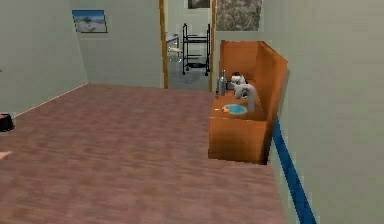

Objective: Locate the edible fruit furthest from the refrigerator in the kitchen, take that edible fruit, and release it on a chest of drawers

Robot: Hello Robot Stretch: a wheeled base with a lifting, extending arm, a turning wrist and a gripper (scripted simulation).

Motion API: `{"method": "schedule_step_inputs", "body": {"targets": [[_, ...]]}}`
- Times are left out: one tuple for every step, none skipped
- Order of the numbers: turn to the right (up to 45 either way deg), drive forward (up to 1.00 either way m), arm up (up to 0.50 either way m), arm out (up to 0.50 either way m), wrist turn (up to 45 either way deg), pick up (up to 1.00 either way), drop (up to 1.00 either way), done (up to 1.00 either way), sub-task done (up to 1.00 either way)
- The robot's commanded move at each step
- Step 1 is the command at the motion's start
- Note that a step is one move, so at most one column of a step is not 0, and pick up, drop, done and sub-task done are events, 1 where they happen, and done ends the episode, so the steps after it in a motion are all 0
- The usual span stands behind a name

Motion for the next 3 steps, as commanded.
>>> {"method": "schedule_step_inputs", "body": {"targets": [[3.0, 0.00, 0.00, 0.00, 0.0, 0.00, 0.00, 0.00, 0.00], [0.0, 1.00, 0.00, 0.00, 0.0, 0.00, 0.00, 0.00, 0.00], [0.0, 0.10, 0.00, 0.00, 0.0, 0.00, 0.00, 0.00, 0.00]]}}
